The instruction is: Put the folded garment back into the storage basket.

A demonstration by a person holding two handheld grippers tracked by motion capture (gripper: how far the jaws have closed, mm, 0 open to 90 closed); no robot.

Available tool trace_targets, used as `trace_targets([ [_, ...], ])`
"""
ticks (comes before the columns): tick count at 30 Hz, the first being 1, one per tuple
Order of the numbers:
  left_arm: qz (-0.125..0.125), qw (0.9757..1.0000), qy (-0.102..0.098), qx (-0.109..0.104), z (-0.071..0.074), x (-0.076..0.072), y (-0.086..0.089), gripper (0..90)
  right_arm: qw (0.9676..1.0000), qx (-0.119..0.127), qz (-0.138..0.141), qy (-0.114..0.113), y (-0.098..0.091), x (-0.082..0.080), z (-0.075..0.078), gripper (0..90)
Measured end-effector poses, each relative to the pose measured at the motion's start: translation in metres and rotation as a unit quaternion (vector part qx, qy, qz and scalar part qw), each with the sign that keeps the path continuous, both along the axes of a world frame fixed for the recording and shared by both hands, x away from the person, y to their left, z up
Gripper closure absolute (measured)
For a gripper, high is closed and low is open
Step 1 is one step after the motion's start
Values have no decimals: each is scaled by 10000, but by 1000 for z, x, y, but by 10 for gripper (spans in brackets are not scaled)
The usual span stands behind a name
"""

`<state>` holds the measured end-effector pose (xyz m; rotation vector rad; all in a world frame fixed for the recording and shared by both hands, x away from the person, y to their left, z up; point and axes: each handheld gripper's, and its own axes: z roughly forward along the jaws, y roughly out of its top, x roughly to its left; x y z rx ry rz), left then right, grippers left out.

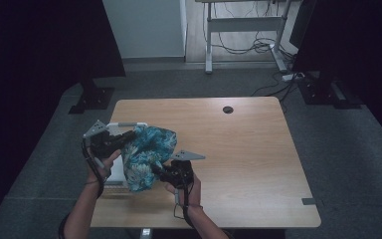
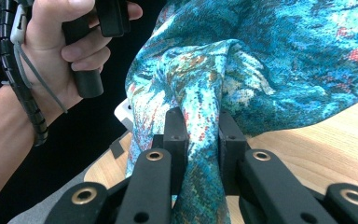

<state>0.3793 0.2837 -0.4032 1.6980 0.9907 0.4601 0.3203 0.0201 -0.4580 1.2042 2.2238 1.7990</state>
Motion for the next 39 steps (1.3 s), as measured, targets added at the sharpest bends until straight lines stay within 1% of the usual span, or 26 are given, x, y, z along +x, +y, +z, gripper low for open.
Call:
trace_targets([
  [6,6,10000,-5,-5,1,1,0,856,10000,-14,-9,6,2,2,-1,776],
  [17,16,10000,-14,1,5,6,2,855,10000,70,27,-20,8,6,2,777],
  [22,54,10000,56,11,2,12,4,855,9999,131,55,10,11,13,0,777],
  [28,76,9999,99,21,-1,17,7,856,9999,122,92,47,17,19,-4,777],
  [39,47,9999,111,-18,0,18,11,855,9999,97,94,22,19,19,-1,777],
])
